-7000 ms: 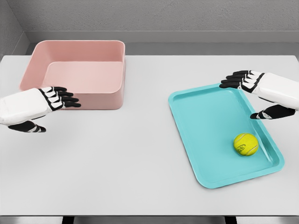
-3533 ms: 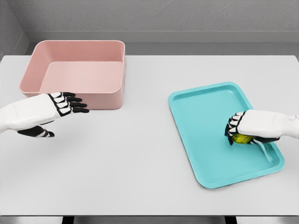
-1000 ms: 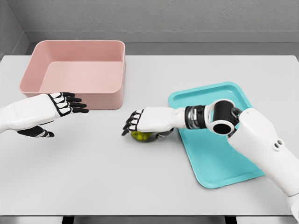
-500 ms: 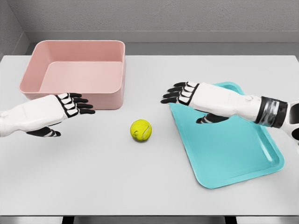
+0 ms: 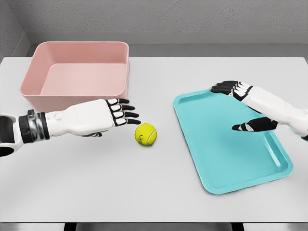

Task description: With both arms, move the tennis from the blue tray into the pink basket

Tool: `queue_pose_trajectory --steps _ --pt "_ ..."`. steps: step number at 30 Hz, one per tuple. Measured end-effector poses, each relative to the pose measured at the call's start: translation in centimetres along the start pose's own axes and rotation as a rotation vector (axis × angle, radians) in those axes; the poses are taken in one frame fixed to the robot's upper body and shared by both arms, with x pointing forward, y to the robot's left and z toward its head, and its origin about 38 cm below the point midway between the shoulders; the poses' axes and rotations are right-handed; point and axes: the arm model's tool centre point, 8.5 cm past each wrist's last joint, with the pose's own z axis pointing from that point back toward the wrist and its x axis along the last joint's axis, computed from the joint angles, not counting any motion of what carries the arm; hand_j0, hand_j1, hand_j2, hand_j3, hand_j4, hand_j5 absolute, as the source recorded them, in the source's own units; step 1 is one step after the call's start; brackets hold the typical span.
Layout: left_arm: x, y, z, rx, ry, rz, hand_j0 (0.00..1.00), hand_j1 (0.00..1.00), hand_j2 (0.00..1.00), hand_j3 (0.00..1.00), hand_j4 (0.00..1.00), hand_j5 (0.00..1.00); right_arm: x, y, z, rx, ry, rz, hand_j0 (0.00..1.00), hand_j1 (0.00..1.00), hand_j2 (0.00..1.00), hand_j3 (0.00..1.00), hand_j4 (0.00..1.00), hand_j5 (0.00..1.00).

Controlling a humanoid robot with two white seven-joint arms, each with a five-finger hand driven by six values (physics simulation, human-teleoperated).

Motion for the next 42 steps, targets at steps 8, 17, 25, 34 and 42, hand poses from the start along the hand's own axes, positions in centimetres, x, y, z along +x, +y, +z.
queue_pose_trajectory --steps 8,17,25,34,42 --pt "1.6 -0.5 -2.7 -0.013 -0.085 0.012 1.00 1.00 1.00 1.00 1.00 1.00 -3.3 -0.3 2.6 -0.048 0.112 -0.051 1.00 1.00 1.00 1.00 1.00 1.00" --pt "1.5 -1.2 -5.2 -0.015 -0.113 0.041 1.00 1.00 1.00 1.00 1.00 1.00 -3.9 -0.4 3.2 -0.059 0.135 -0.059 1.00 1.00 1.00 1.00 1.00 1.00" --pt "1.3 -1.4 -5.6 -0.012 -0.124 0.088 1.00 1.00 1.00 1.00 1.00 1.00 -4.0 -0.5 3.3 -0.061 0.139 -0.058 1.00 1.00 1.00 1.00 1.00 1.00" --pt "0.0 -1.8 -6.0 -0.022 -0.112 0.144 1.00 1.00 1.00 1.00 1.00 1.00 -4.0 -0.5 3.3 -0.062 0.139 -0.058 1.00 1.00 1.00 1.00 1.00 1.00" --pt "0.0 -2.3 -7.4 -0.037 -0.127 0.162 1.00 1.00 1.00 1.00 1.00 1.00 -4.0 -0.4 3.4 -0.061 0.140 -0.060 1.00 1.00 1.00 1.00 1.00 1.00"
